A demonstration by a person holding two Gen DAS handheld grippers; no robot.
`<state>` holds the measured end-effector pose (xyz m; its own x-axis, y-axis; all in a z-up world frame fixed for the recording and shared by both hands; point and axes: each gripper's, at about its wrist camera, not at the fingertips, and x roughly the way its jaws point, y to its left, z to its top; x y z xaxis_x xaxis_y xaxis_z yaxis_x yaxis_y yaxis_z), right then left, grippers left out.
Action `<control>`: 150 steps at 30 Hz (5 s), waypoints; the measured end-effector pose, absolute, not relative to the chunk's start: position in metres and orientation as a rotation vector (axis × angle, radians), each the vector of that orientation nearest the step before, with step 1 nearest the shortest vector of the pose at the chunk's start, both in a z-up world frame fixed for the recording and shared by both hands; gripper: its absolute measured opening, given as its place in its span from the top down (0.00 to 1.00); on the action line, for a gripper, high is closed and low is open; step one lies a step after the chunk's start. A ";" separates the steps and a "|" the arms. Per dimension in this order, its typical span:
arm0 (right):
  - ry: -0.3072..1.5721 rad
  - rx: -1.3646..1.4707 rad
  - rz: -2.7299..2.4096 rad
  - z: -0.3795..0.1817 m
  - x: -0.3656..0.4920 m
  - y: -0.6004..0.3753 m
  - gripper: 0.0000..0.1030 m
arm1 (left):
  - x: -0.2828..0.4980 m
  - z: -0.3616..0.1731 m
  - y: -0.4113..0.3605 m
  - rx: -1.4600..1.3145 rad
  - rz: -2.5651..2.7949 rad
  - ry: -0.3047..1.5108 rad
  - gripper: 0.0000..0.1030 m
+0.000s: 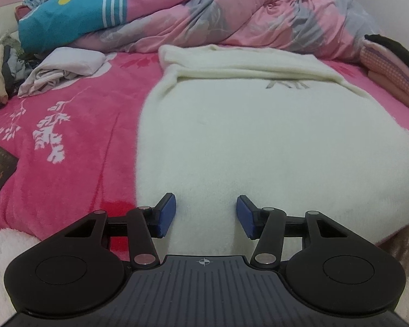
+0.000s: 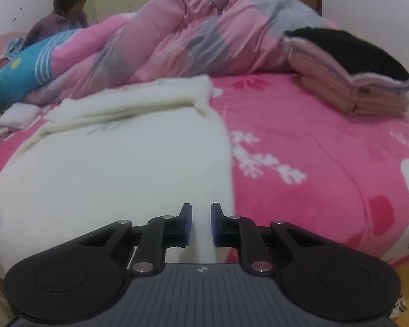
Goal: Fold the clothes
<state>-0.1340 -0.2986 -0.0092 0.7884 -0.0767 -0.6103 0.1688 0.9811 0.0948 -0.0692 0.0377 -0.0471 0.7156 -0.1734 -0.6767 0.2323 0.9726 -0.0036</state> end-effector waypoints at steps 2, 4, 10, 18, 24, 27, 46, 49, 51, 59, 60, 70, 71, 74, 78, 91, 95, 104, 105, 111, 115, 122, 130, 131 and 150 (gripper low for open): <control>0.624 0.147 -0.088 -0.003 -0.131 -0.286 0.86 | -0.070 -0.046 0.040 0.079 -0.230 0.747 0.50; 0.601 0.136 -0.010 0.000 -0.124 -0.267 0.86 | -0.071 -0.045 0.043 0.076 -0.233 0.755 0.50; 0.676 0.099 0.035 -0.021 -0.111 -0.245 0.85 | -0.081 -0.043 0.046 0.093 -0.246 0.770 0.50; 0.718 0.162 0.007 -0.021 -0.138 -0.261 0.84 | -0.102 -0.050 0.059 0.095 -0.293 0.877 0.47; 0.678 0.178 0.091 -0.012 -0.141 -0.246 0.82 | -0.111 -0.058 0.072 0.047 -0.288 0.909 0.41; 0.652 0.155 0.155 -0.008 -0.142 -0.230 0.81 | -0.108 -0.061 0.077 0.003 -0.302 0.917 0.40; 0.665 0.048 0.381 -0.019 -0.142 -0.158 0.67 | -0.096 -0.071 0.103 -0.172 -0.340 0.918 0.90; 0.632 -0.034 0.457 -0.019 -0.147 -0.139 0.61 | -0.097 -0.065 0.116 -0.269 -0.359 0.932 0.96; 0.605 -0.108 0.522 -0.019 -0.154 -0.125 0.59 | -0.098 -0.061 0.125 -0.337 -0.385 0.938 0.97; 0.419 -0.450 0.744 -0.030 -0.186 -0.052 0.40 | -0.094 -0.044 0.143 -0.517 -0.461 0.944 0.97; 0.411 -0.473 0.751 -0.032 -0.186 -0.046 0.40 | -0.093 -0.043 0.144 -0.531 -0.468 0.944 0.97; 0.428 -0.489 0.699 -0.042 -0.162 -0.031 0.95 | -0.085 -0.050 0.155 -0.661 -0.483 0.954 0.95; 0.432 -0.474 0.700 -0.042 -0.161 -0.033 0.96 | -0.083 -0.052 0.156 -0.678 -0.480 0.961 0.95; 0.443 -0.460 0.698 -0.043 -0.160 -0.035 0.96 | -0.077 -0.059 0.161 -0.734 -0.473 0.981 0.82; 0.442 -0.459 0.702 -0.042 -0.161 -0.035 0.96 | -0.067 -0.065 0.166 -0.815 -0.478 0.988 0.73; 0.424 -0.409 0.715 -0.034 -0.159 -0.038 0.96 | -0.041 -0.079 0.143 -0.830 -0.556 1.049 0.65; 0.418 -0.397 0.718 -0.033 -0.159 -0.038 0.96 | -0.040 -0.082 0.140 -0.839 -0.579 1.060 0.76; 0.498 -0.203 0.727 -0.021 -0.160 -0.089 0.75 | -0.040 -0.085 0.136 -0.797 -0.557 1.069 0.85; 0.517 -0.156 0.703 -0.018 -0.158 -0.104 0.72 | -0.040 -0.084 0.135 -0.787 -0.553 1.069 0.85; 0.586 0.131 0.414 -0.003 -0.146 -0.221 0.60 | -0.039 -0.080 0.130 -0.718 -0.543 1.069 0.85; 0.610 0.315 0.213 -0.001 -0.146 -0.295 0.55 | -0.038 -0.078 0.127 -0.680 -0.539 1.072 0.85; 0.660 0.533 0.060 -0.020 -0.151 -0.366 0.41 | -0.038 -0.076 0.123 -0.638 -0.529 1.073 0.85; 0.694 0.643 0.064 -0.039 -0.150 -0.384 0.39 | -0.038 -0.075 0.120 -0.622 -0.519 1.077 0.84; 0.697 0.654 0.073 -0.040 -0.149 -0.384 0.38 | -0.038 -0.075 0.120 -0.622 -0.519 1.077 0.84; 0.776 0.874 0.208 -0.063 -0.158 -0.391 0.35 | -0.038 -0.075 0.118 -0.594 -0.542 1.068 0.83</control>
